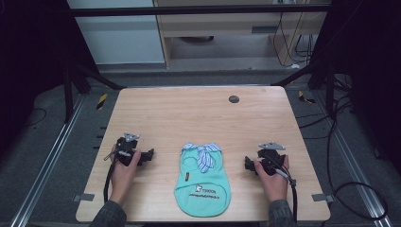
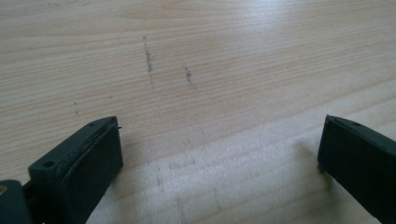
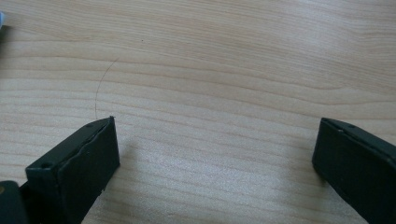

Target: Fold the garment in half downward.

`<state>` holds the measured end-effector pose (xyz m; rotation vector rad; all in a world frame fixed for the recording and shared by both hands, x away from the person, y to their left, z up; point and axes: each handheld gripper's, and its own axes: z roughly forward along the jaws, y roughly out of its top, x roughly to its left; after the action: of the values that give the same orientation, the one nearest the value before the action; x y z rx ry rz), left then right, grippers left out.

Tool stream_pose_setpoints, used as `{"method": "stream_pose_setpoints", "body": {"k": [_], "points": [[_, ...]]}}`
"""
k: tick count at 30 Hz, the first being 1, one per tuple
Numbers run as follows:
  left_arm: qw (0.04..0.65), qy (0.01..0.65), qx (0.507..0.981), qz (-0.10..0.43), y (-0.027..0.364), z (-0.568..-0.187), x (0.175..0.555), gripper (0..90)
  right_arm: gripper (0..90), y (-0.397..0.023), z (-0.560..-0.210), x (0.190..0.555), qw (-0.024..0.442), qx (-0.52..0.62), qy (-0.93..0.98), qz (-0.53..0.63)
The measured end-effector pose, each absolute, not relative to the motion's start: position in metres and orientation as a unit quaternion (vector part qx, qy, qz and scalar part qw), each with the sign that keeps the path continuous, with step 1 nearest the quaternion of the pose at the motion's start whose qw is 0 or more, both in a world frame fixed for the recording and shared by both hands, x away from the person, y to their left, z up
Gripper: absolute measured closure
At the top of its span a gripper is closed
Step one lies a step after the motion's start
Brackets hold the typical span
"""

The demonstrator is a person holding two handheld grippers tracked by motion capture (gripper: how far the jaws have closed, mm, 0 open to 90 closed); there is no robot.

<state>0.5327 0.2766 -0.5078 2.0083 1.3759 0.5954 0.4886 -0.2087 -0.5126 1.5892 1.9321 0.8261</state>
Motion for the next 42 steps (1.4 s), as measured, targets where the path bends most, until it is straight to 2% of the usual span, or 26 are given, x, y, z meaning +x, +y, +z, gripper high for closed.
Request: {"method": "stream_pose_setpoints", "body": {"k": [9, 12, 14, 16, 17, 19, 21, 27, 33, 35, 36, 42], "points": [[0.317, 0.507, 0.771, 0.22, 0.279, -0.508, 0.521, 0.0, 1.4, -0.208, -0.513, 0.488, 0.25, 0.584, 0.71, 0.304], [0.306, 0.493, 0.787, 0.208, 0.278, -0.504, 0.519, 1.6, 12.6, -0.204, -0.507, 0.486, 0.236, 0.573, 0.723, 0.306], [0.302, 0.491, 0.79, 0.208, 0.277, -0.501, 0.518, 3.9, 12.9, -0.203, -0.505, 0.486, 0.23, 0.568, 0.728, 0.308], [0.308, 0.484, 0.794, 0.202, 0.274, -0.496, 0.516, 4.9, 21.7, -0.195, -0.493, 0.486, 0.222, 0.54, 0.752, 0.307], [0.309, 0.483, 0.795, 0.198, 0.273, -0.494, 0.516, 4.9, 21.7, -0.195, -0.493, 0.486, 0.222, 0.54, 0.752, 0.307], [0.297, 0.472, 0.806, 0.199, 0.269, -0.488, 0.518, 4.6, 27.4, -0.187, -0.484, 0.491, 0.22, 0.518, 0.772, 0.294], [0.288, 0.457, 0.815, 0.209, 0.264, -0.481, 0.52, 4.6, 29.2, -0.182, -0.48, 0.497, 0.214, 0.506, 0.786, 0.284], [0.287, 0.433, 0.834, 0.189, 0.248, -0.461, 0.532, 5.4, 35.3, -0.174, -0.474, 0.51, 0.195, 0.485, 0.811, 0.262], [0.297, 0.4, 0.853, 0.153, 0.222, -0.449, 0.542, 19.0, 49.0, -0.163, -0.465, 0.524, 0.168, 0.467, 0.826, 0.267], [0.298, 0.396, 0.856, 0.149, 0.219, -0.448, 0.543, 19.8, 50.8, -0.16, -0.463, 0.526, 0.166, 0.461, 0.83, 0.267], [0.298, 0.391, 0.857, 0.154, 0.212, -0.445, 0.543, 26.9, 54.2, -0.155, -0.459, 0.526, 0.162, 0.454, 0.833, 0.273], [0.323, 0.389, 0.851, 0.14, 0.2, -0.439, 0.546, 35.3, 62.9, -0.143, -0.453, 0.527, 0.157, 0.443, 0.835, 0.286]]}}
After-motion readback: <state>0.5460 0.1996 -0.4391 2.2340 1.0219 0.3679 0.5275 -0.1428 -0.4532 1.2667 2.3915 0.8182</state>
